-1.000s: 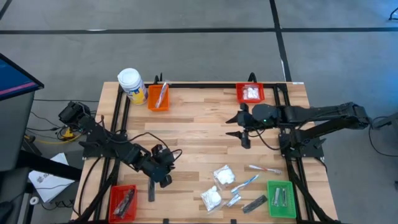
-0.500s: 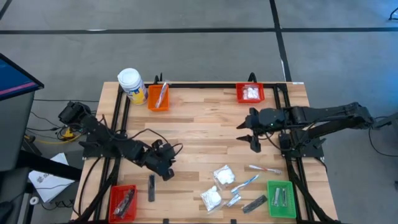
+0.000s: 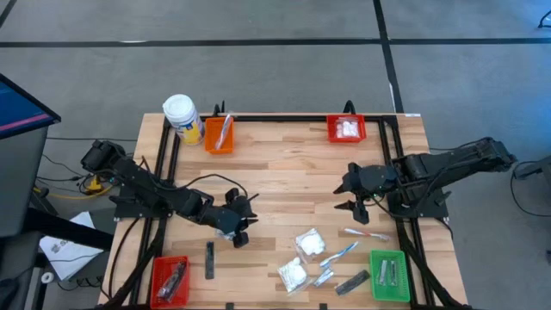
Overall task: Pick & Place Travel size toiletries
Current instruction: Put the right red toothbrush into the orange bin
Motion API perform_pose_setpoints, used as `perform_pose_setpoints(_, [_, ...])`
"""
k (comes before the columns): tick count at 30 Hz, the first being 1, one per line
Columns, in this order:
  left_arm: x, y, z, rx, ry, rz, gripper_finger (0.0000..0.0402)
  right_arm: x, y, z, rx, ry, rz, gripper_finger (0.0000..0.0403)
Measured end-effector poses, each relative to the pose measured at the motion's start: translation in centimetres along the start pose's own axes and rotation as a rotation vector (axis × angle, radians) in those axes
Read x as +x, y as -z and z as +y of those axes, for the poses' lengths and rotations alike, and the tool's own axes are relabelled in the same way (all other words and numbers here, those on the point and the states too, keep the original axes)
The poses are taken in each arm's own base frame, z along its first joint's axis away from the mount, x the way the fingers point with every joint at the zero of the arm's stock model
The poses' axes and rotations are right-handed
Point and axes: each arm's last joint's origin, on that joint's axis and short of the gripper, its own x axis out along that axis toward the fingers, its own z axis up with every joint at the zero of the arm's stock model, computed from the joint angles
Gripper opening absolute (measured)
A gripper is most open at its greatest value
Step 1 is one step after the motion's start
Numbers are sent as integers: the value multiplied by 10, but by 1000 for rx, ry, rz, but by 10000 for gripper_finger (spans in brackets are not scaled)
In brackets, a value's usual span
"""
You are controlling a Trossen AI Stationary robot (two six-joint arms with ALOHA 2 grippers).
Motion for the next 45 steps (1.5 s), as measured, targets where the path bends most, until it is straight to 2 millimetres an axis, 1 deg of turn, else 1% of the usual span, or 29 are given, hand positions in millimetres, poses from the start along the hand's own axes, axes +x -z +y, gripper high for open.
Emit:
perform_pose_setpoints(6, [3, -5, 4, 28, -4, -25, 57, 1, 10, 11, 21, 3, 39, 225])
perform_pose_setpoints(14, [3, -10, 4, 96, -16, -67, 57, 0, 23, 22, 82, 132, 29, 225])
perform_pose_setpoints(20, [3, -14, 2, 121, -11, -117, 57, 6, 51, 39, 144, 37, 145, 225])
perform_pose_setpoints(26, [1, -16, -1, 121, 8, -146, 57, 3, 78, 49, 272, 48, 270, 225])
perform_pose_setpoints(30, [1, -15, -4, 124, 18, -150, 57, 3, 96, 52, 347, 75, 348, 225])
perform_pose_setpoints(37, [16, -9, -11, 126, 22, -147, 57, 11, 132, 47, 419, 167, 429, 225])
perform_pose_setpoints(41, [28, -3, -12, 133, 10, -129, 57, 14, 145, 44, 430, 197, 448, 225])
perform_pose_setpoints(45, [36, -1, -10, 131, -4, -118, 57, 15, 152, 42, 405, 202, 460, 225])
